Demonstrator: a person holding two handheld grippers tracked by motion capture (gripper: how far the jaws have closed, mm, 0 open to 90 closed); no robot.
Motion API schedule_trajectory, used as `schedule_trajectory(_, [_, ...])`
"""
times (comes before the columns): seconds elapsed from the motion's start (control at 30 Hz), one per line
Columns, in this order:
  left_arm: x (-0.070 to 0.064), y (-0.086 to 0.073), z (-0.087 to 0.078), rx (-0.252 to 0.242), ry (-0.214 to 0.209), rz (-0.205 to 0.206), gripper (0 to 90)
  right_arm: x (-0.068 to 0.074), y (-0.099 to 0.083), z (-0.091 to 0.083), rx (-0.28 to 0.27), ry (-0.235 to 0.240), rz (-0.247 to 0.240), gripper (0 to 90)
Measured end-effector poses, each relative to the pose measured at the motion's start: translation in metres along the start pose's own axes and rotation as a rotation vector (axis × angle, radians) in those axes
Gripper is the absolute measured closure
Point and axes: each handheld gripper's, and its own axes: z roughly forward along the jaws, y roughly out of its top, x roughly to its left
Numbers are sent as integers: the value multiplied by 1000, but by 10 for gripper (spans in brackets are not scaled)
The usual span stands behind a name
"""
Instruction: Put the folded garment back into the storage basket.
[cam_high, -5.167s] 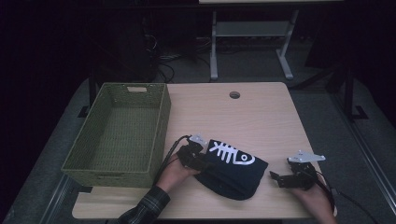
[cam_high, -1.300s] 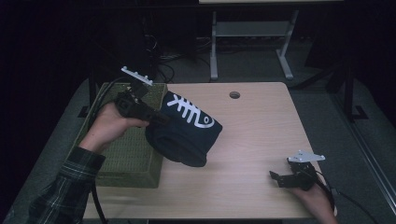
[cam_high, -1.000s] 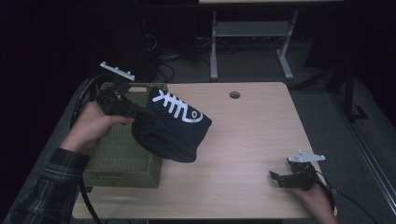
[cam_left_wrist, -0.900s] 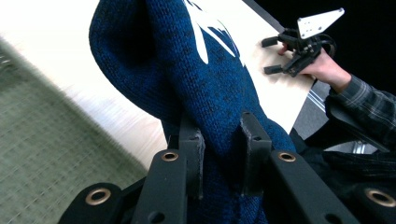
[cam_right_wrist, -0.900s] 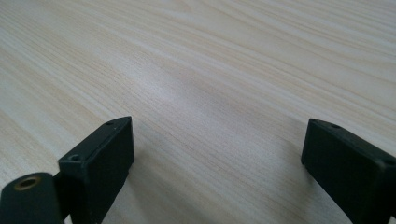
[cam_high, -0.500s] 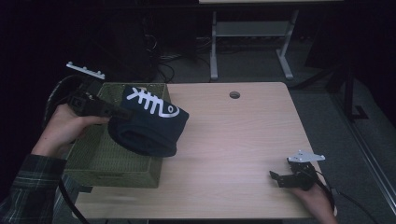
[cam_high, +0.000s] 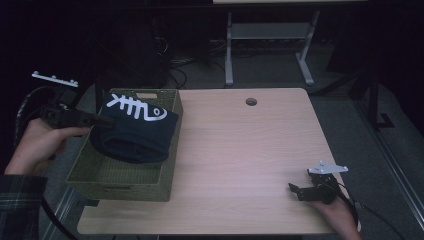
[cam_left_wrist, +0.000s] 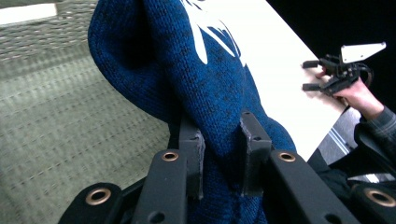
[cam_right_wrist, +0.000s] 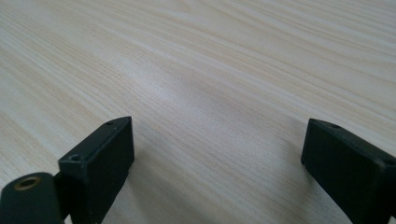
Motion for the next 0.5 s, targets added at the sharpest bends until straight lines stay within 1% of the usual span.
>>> schedule_trajectory(0.13, [5,-6,-7,1,26,-11,752,0,0,0,0,0,0,91])
schedule_trajectory(0.23, [8,-10,-9,-4,37,-22,752,0,0,0,0,0,0,91])
schedule_trajectory(0.33, [12,-13,-8,-3,37,-30,752,0,0,0,0,0,0,91])
schedule_trajectory(0.5, [19,-20,-2,4,37,-46,752,0,0,0,0,0,1,91])
